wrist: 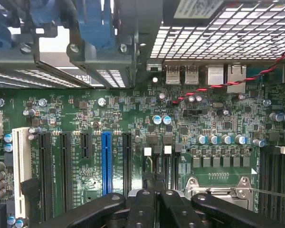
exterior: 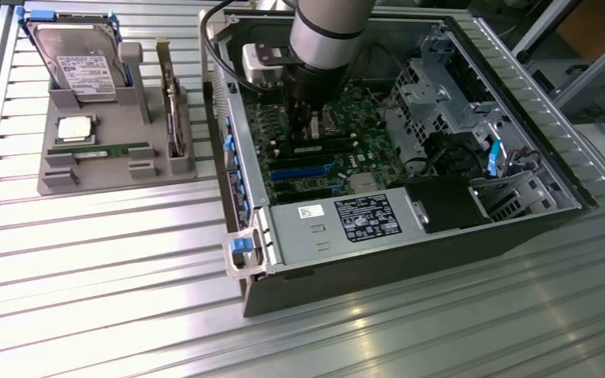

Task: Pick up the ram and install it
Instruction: 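Press down the ram until it locks into place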

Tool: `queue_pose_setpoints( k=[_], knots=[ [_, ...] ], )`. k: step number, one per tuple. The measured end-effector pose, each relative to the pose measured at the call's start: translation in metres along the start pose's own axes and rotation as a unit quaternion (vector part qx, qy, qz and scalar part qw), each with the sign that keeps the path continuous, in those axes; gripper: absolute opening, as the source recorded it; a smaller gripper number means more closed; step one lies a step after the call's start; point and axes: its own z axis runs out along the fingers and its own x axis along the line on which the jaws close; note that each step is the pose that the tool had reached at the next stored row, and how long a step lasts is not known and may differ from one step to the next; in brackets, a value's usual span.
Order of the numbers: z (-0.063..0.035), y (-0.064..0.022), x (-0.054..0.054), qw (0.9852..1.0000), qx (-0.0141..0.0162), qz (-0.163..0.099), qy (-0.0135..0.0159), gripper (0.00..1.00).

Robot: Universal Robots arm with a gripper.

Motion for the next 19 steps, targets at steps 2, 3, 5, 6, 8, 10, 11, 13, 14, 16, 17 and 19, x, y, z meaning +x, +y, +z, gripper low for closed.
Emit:
queue_pose_setpoints(
  k=[2,3,5,6,8,10,11,13,14,16,17,19],
  knots=[
    [0.0018,0.0000,0.000,1.0000,0.0000,0.000,-0.0001,0.10],
    [0.0021,0.0000,0.000,1.0000,0.0001,0.000,-0.0001,0.10],
    [-0.0023,-0.0001,0.000,1.0000,0.0017,0.000,-0.0012,0.10],
    [-0.0072,-0.0003,-0.001,1.0000,0.0016,0.000,-0.0010,0.10],
    [-0.0100,-0.0115,-0.001,1.0000,0.0012,0.000,-0.0004,0.10],
    [-0.0103,-0.0253,-0.001,1.0000,-0.0006,0.000,-0.0004,0.10],
    [-0.0105,-0.0339,-0.001,1.0000,-0.0018,0.000,-0.0003,0.10],
    [-0.0105,-0.0514,-0.001,1.0000,-0.0046,0.000,-0.0003,0.10],
    [-0.0104,-0.0558,-0.001,1.0000,-0.0055,0.000,-0.0003,0.10],
    [-0.0105,-0.0701,-0.001,1.0000,-0.0075,0.000,-0.0003,0.10],
    [-0.0106,-0.0746,-0.001,1.0000,-0.0078,0.000,-0.0002,0.10],
    [-0.0109,-0.0883,-0.002,1.0000,-0.0087,0.000,0.0001,0.10]
  ],
)
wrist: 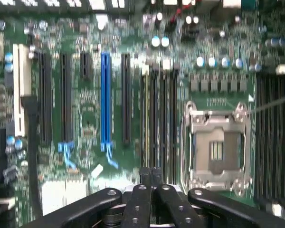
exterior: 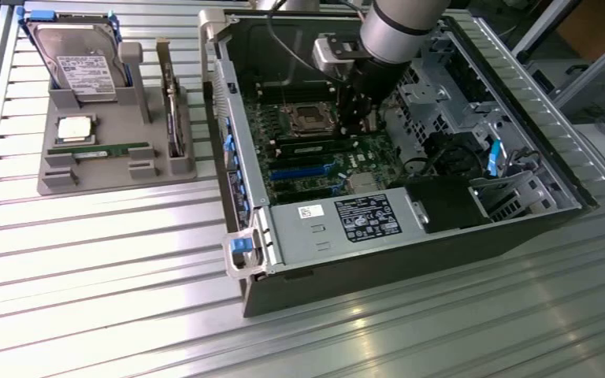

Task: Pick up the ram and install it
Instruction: 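Press down the ram until it locks into place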

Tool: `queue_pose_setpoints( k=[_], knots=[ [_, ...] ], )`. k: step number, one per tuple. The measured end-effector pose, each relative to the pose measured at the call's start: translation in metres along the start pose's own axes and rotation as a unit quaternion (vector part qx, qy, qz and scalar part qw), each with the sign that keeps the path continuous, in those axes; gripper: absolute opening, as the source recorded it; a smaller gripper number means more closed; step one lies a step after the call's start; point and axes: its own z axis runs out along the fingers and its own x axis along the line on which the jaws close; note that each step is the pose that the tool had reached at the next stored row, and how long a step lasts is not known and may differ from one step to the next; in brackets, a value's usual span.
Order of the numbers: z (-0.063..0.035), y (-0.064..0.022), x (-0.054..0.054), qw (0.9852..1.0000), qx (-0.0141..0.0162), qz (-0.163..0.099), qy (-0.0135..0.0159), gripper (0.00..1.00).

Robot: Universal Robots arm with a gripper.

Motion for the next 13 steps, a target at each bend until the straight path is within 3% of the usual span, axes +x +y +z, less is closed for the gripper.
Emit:
queue_pose_setpoints(
  k=[4,9,11,13],
  knots=[
    [-0.0021,-0.0223,-0.001,1.0000,-0.0008,0.000,0.0008,0.10],
    [-0.0172,-0.0300,-0.001,1.0000,-0.0008,0.000,0.0008,0.10],
    [-0.0179,-0.0480,-0.001,1.0000,-0.0020,0.000,0.0007,0.10],
    [-0.0227,-0.0549,-0.002,1.0000,-0.0020,0.000,0.0007,0.10]
  ],
)
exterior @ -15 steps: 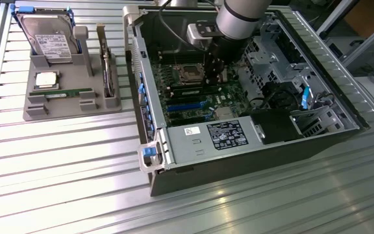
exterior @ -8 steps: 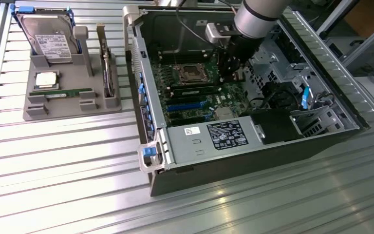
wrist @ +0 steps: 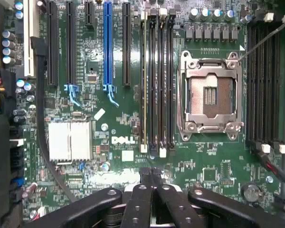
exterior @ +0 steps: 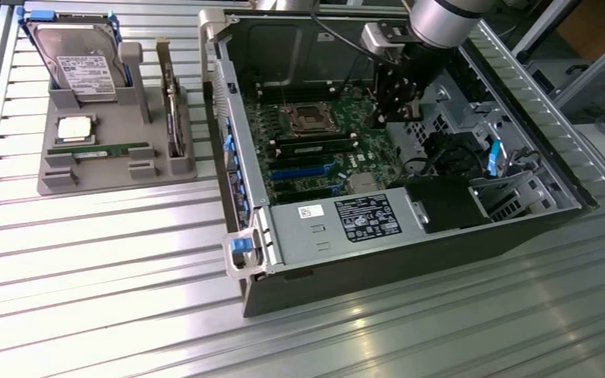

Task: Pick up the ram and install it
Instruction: 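Press down the ram until it locks into place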

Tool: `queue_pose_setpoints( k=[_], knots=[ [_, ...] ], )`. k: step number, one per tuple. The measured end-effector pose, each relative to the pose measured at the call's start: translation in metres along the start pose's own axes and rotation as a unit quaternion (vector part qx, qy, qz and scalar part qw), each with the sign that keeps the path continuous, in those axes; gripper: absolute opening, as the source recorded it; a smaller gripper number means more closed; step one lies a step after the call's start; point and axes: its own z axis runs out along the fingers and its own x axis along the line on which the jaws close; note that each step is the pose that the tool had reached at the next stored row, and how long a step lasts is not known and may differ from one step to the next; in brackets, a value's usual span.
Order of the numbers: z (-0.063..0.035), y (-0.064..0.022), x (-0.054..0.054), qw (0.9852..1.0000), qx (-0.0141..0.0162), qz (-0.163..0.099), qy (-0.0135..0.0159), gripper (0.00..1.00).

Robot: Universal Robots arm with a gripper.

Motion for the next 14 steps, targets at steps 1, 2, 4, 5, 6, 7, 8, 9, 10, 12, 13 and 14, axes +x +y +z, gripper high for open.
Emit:
queue_pose_setpoints(
  k=[1,2,4,5,6,7,8,9,10,12,13,14],
  knots=[
    [-0.0024,-0.0010,0.000,1.0000,0.0000,0.000,0.0000,0.10],
    [-0.0044,-0.0025,0.000,1.0000,0.0000,0.000,0.0000,0.10],
    [-0.0052,-0.0124,0.000,1.0000,-0.0004,0.000,0.0000,0.10],
    [-0.0058,-0.0162,0.000,1.0000,-0.0005,0.000,0.0001,0.10],
    [-0.0079,-0.0174,0.000,1.0000,-0.0006,0.000,0.0001,0.10],
    [-0.0121,-0.0181,-0.001,1.0000,-0.0005,0.000,0.0001,0.10],
    [-0.0161,-0.0186,-0.001,1.0000,-0.0005,0.000,0.0001,0.10],
    [-0.0245,-0.0193,-0.001,1.0000,-0.0005,0.000,0.0000,0.10],
    [-0.0366,-0.0195,-0.002,1.0000,-0.0005,0.000,0.0001,0.10],
    [-0.0542,-0.0189,-0.002,1.0000,-0.0005,0.000,0.0001,0.10],
    [-0.0553,-0.0189,-0.003,1.0000,-0.0005,0.000,0.0001,0.10],
    [-0.0553,-0.0189,-0.003,1.0000,-0.0005,0.000,0.0000,0.10]
  ],
)
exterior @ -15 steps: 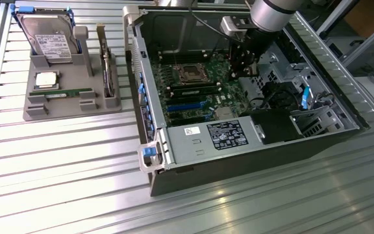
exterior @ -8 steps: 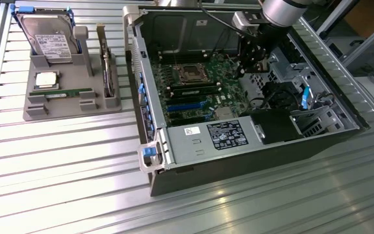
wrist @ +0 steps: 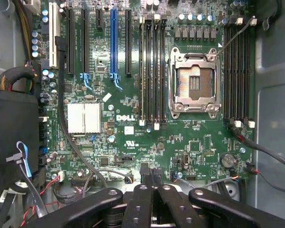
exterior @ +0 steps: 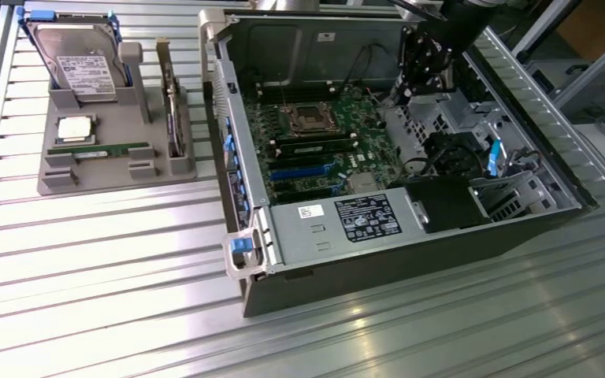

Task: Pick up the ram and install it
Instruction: 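Press down the ram until it locks into place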

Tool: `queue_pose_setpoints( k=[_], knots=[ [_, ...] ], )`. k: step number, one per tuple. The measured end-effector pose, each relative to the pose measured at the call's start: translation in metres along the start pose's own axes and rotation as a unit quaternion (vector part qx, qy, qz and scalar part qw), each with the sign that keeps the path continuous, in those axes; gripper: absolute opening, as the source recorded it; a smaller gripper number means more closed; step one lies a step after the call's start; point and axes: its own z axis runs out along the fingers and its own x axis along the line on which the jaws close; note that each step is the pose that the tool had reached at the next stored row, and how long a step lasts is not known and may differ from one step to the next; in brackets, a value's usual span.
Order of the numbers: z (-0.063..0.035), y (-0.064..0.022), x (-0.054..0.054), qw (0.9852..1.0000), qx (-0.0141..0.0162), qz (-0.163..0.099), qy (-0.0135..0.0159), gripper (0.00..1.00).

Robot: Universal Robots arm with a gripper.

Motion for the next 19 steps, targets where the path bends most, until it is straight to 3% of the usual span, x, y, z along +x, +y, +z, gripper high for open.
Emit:
queue_pose_setpoints(
  k=[5,8,12,16,19],
  knots=[
    [-0.0001,0.0000,-0.0001,1.0000,0.0000,0.000,0.0001,0.10],
    [0.0002,0.0000,-0.0001,0.9997,0.0008,0.023,0.0005,0.10],
    [0.0020,-0.0001,0.0000,0.9979,0.0025,0.064,0.0071,0.10],
    [0.0024,-0.0001,0.0000,0.9932,0.0041,0.116,0.0065,0.10],
    [0.0026,-0.0001,0.0000,0.9841,0.0056,0.177,0.0036,0.10]
  ],
)
